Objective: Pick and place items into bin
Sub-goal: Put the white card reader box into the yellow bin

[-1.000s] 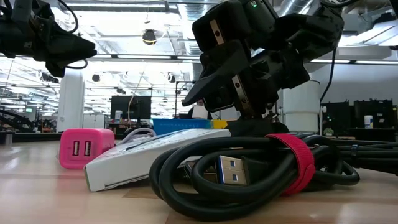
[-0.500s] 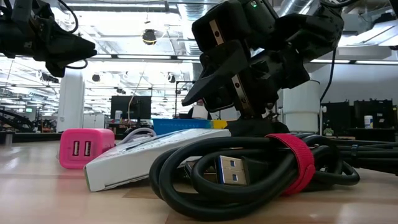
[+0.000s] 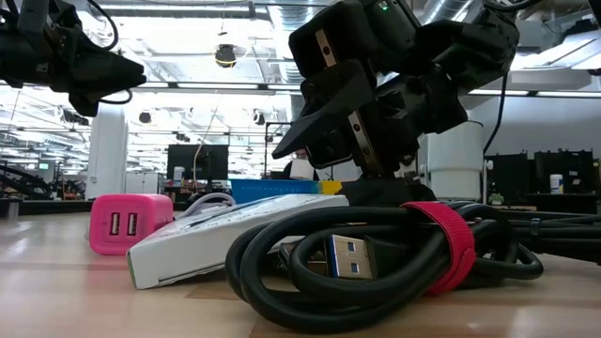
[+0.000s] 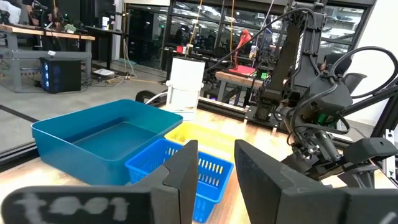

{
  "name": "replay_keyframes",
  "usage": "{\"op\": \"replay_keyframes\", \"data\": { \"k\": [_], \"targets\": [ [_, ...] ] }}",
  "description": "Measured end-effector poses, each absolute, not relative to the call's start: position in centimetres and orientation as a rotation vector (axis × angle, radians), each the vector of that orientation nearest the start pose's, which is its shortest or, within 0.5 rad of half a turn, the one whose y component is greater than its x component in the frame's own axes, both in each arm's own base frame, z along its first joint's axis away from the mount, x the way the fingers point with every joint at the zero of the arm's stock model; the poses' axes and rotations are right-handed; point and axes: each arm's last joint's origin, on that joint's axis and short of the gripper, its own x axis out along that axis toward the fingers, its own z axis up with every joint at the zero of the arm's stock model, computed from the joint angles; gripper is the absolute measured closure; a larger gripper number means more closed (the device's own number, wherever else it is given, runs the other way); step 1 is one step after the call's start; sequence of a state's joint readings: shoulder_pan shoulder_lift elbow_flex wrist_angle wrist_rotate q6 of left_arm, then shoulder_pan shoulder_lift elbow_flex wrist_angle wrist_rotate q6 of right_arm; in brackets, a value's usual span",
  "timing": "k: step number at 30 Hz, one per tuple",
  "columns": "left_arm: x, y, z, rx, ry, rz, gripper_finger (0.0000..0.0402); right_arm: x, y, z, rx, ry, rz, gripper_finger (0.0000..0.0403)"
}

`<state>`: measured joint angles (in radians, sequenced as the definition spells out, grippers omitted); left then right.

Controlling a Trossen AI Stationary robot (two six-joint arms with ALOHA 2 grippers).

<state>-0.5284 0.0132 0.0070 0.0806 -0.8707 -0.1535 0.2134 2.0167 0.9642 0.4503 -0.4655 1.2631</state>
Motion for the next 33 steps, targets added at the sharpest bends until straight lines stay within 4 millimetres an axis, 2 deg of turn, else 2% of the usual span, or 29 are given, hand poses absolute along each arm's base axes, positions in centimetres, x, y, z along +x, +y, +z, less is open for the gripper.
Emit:
{"op": "replay_keyframes", "data": {
  "k": [20, 33],
  "targets": [
    [8.68, -2.50, 17.19, -0.200, -0.084, 0.337, 0.0307, 37.36, 9.08, 10.62, 1.310, 0.969, 0.186, 0.0178],
    [8.68, -2.50, 17.19, -0.200, -0.084, 0.337, 0.0307, 37.12, 9.19, 10.24, 1.280, 0.986, 0.130, 0.0178]
  ]
}}
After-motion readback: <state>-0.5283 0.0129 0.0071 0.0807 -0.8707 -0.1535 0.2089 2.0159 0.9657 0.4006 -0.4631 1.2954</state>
